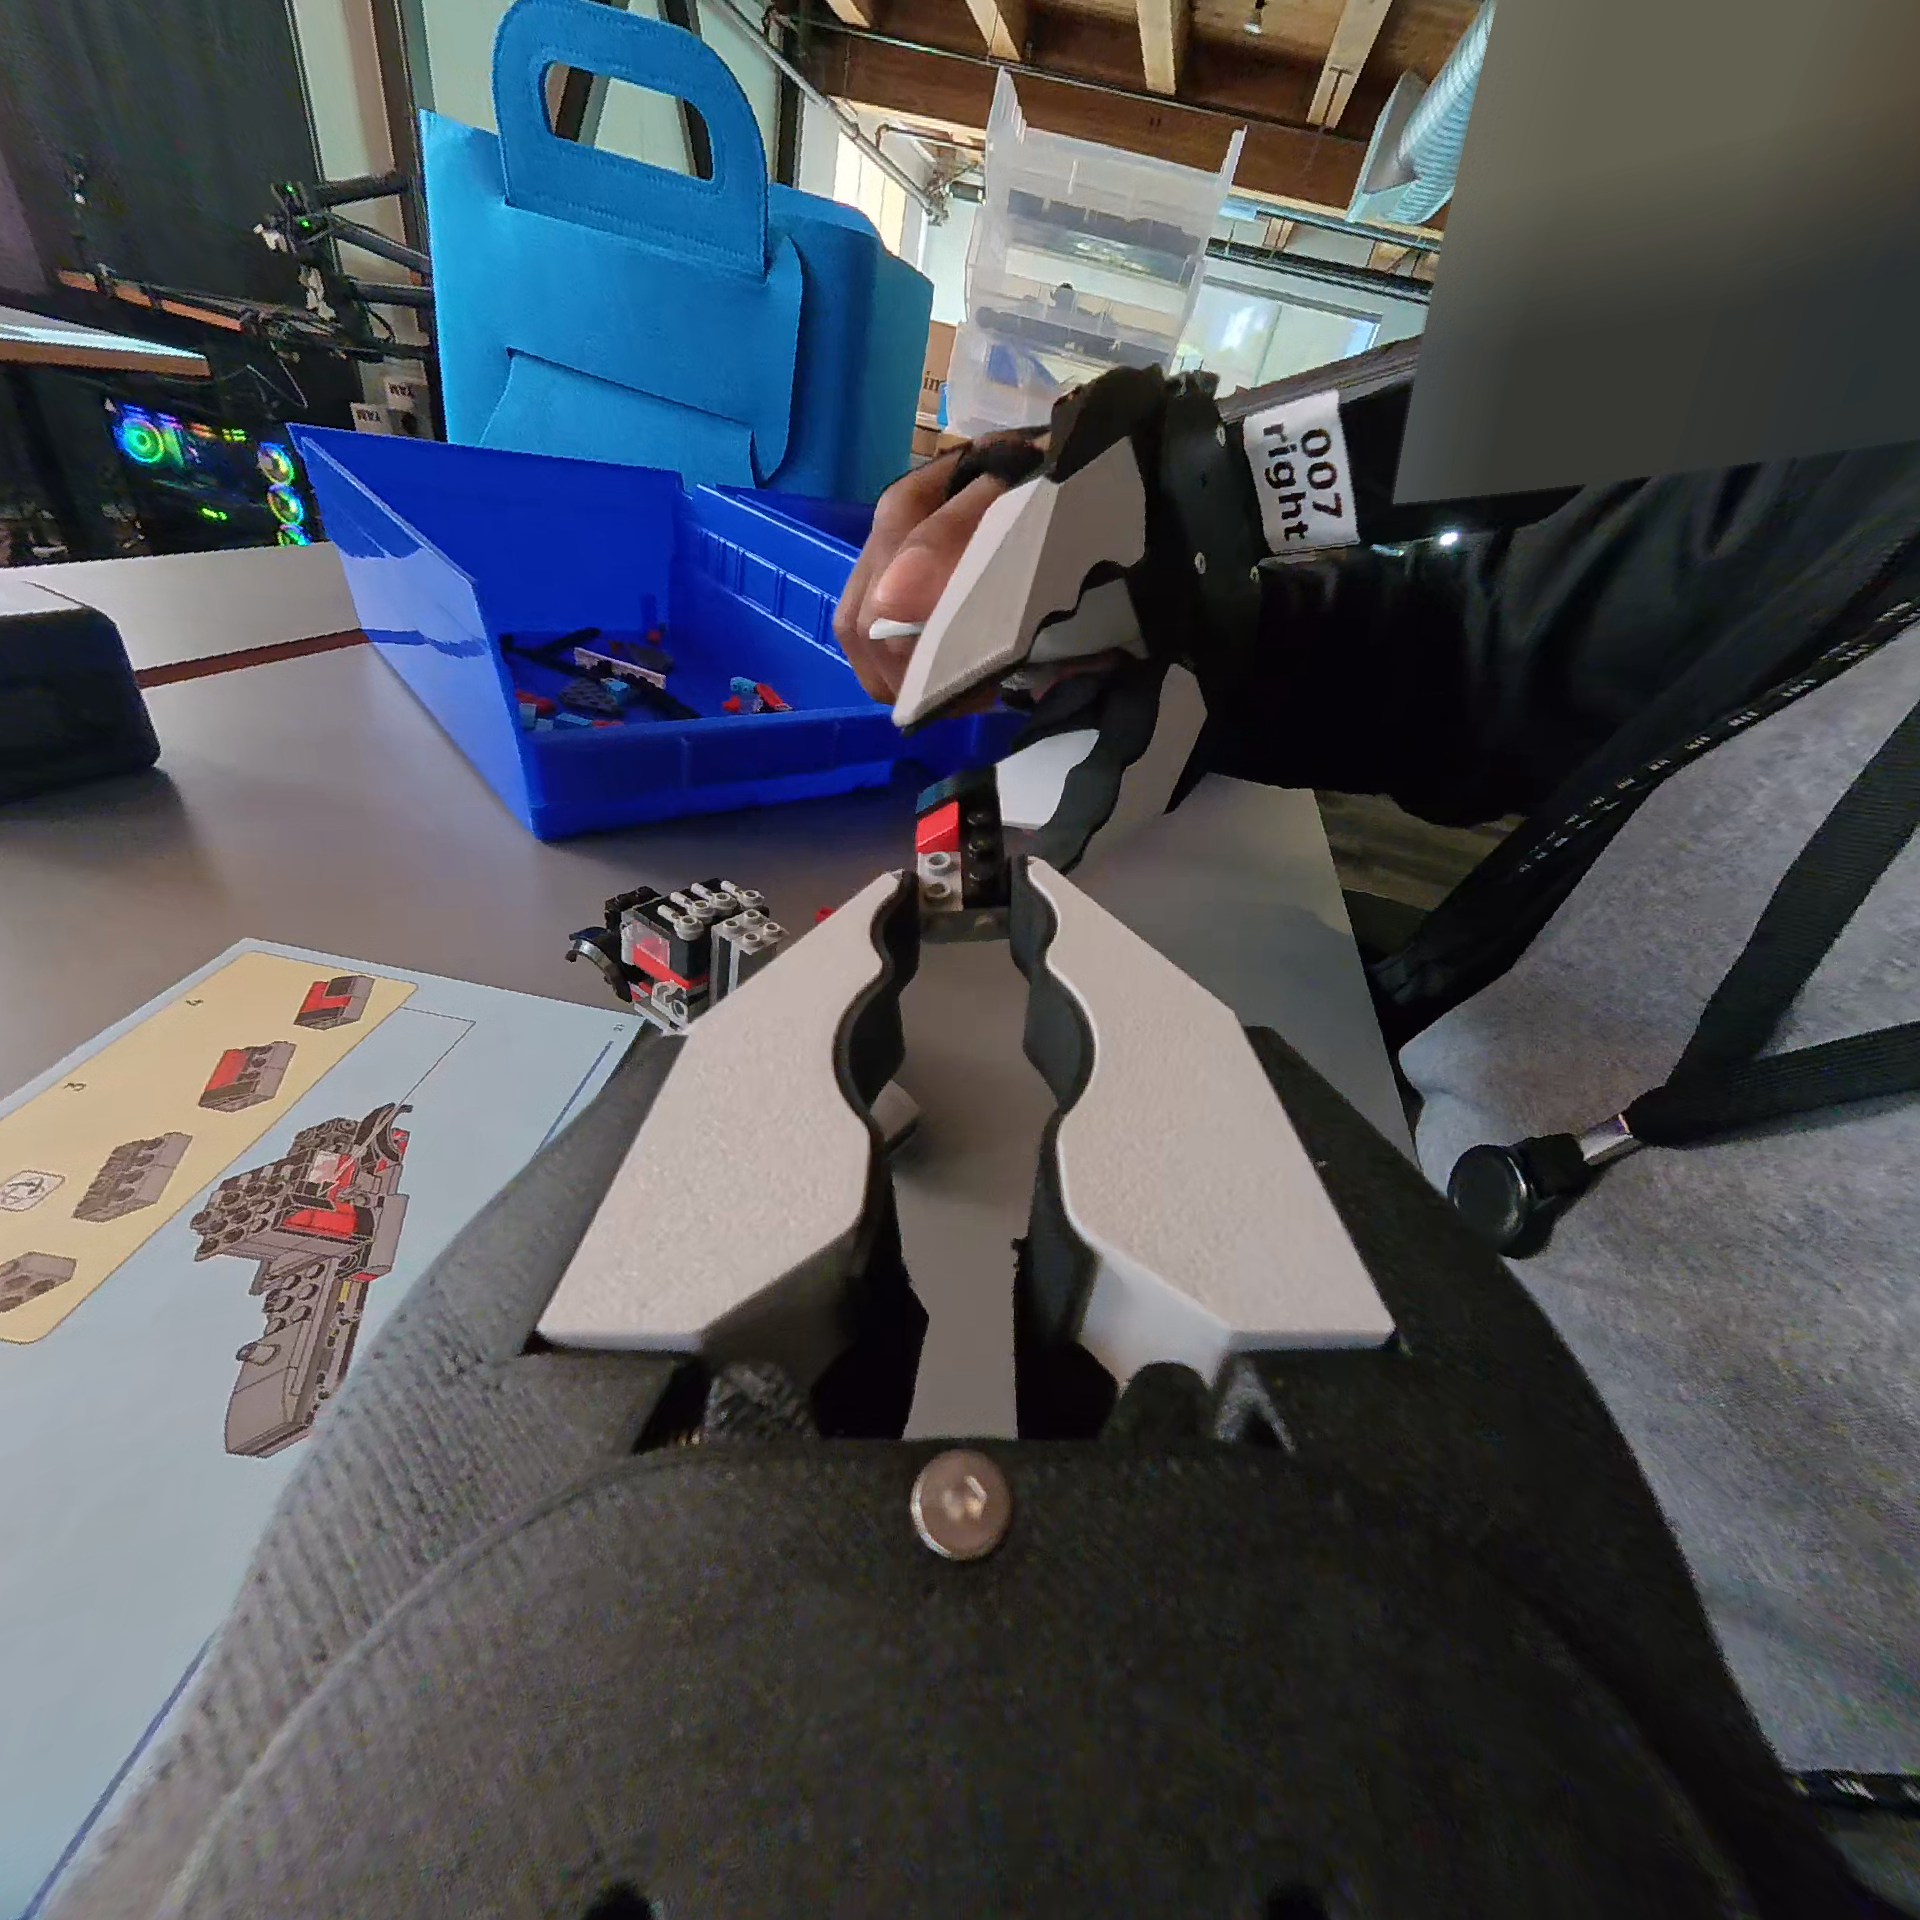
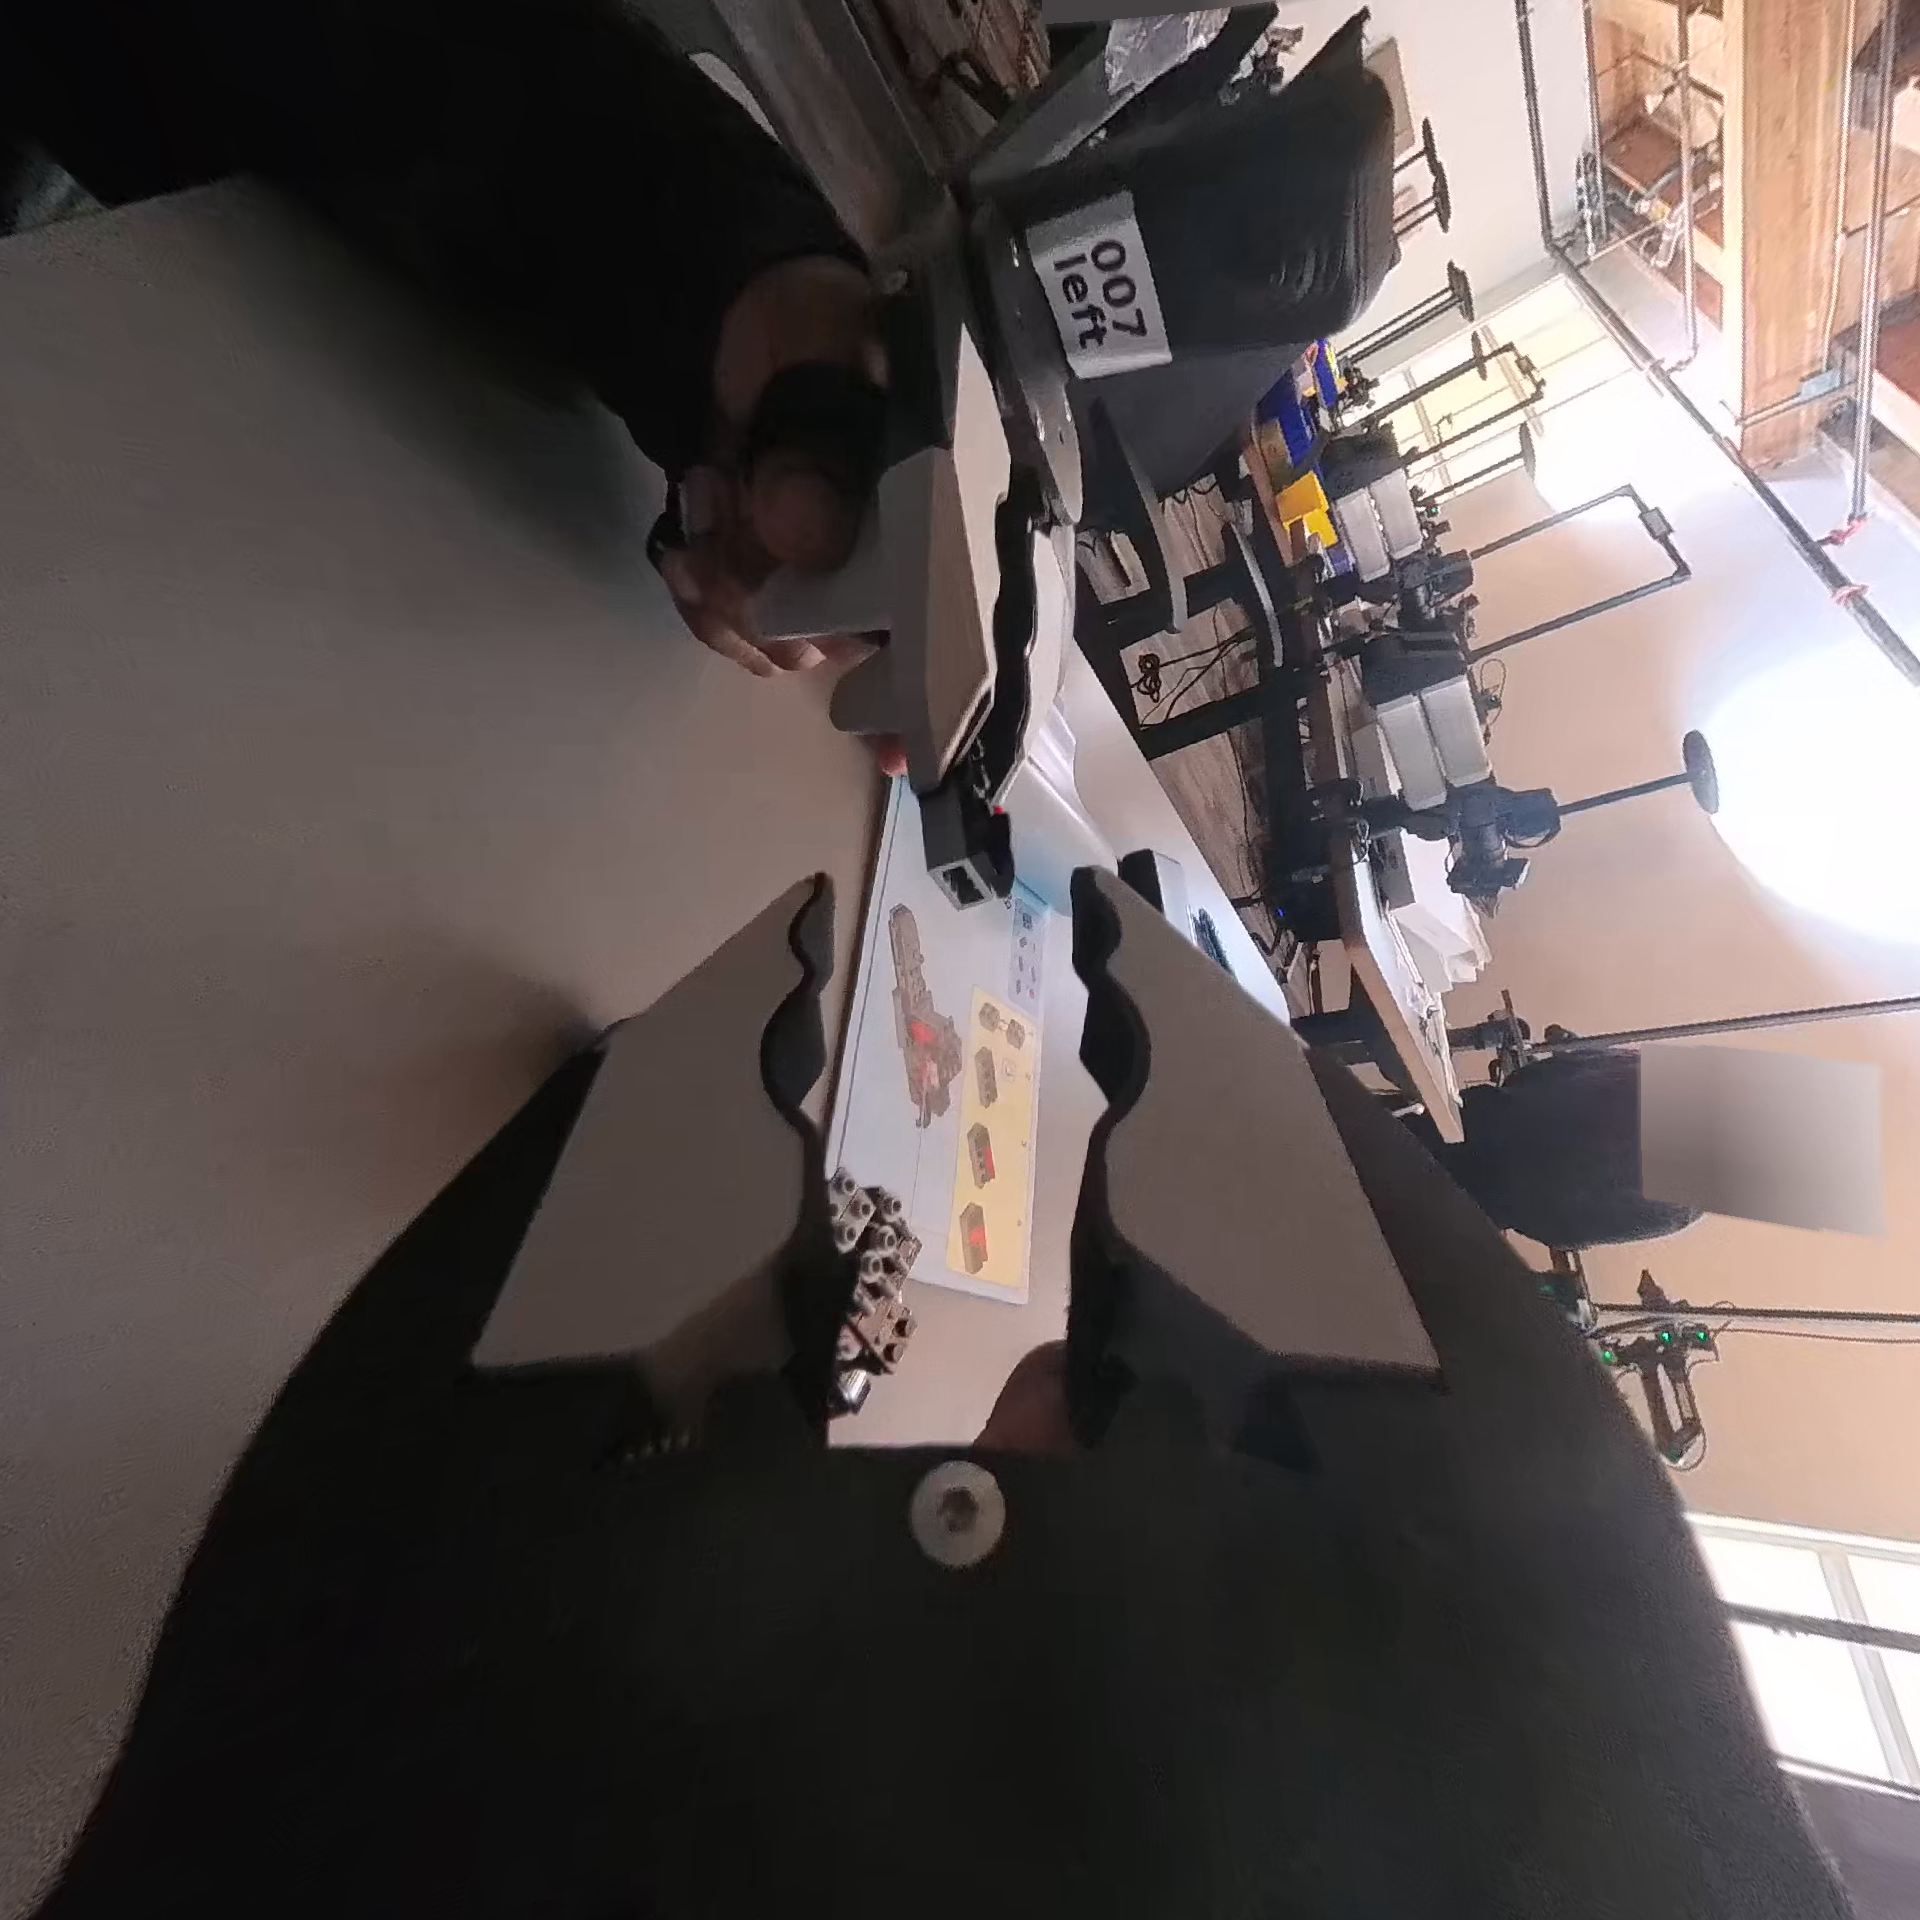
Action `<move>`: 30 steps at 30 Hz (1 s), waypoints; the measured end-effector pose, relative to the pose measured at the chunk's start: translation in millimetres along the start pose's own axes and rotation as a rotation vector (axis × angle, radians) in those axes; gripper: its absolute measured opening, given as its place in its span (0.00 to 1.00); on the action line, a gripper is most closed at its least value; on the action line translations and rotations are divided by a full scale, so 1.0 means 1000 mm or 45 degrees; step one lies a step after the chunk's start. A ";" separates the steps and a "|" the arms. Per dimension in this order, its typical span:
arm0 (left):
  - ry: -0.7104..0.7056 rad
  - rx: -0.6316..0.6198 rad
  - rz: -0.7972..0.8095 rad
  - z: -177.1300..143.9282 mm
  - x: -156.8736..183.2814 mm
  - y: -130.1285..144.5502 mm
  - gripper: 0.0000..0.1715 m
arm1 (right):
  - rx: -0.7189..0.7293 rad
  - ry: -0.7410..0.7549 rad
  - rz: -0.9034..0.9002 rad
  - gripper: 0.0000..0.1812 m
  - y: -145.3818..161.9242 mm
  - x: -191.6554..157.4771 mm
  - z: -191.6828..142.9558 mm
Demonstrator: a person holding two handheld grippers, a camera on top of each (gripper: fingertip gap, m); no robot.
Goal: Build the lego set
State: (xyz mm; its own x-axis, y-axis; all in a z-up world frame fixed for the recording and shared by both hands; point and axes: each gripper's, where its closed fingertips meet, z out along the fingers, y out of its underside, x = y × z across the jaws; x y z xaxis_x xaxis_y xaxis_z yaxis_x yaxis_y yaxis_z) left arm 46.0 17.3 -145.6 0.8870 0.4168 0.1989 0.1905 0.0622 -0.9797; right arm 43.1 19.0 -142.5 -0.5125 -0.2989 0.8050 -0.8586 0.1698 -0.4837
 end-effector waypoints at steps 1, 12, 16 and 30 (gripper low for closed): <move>0.002 0.000 -0.004 0.000 0.000 0.000 0.10 | 0.004 -0.003 -0.007 0.26 -0.001 0.000 0.001; 0.051 0.002 -0.102 -0.001 0.001 0.002 0.10 | 0.028 -0.039 -0.053 0.09 -0.006 0.000 0.009; 0.092 0.021 -0.191 -0.002 0.002 0.001 0.10 | 0.046 -0.063 -0.019 0.09 -0.006 0.000 0.010; 0.130 0.024 -0.235 -0.001 0.004 0.002 0.10 | 0.085 -0.185 0.113 0.08 -0.009 -0.002 0.009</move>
State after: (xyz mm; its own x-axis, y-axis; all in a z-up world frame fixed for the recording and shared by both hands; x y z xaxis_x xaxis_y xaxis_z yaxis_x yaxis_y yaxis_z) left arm 50.6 18.0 -146.4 0.8762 0.3024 0.3753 0.3464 0.1463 -0.9266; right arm 51.7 10.0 -142.7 -0.5756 -0.4188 0.7024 -0.8052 0.1406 -0.5760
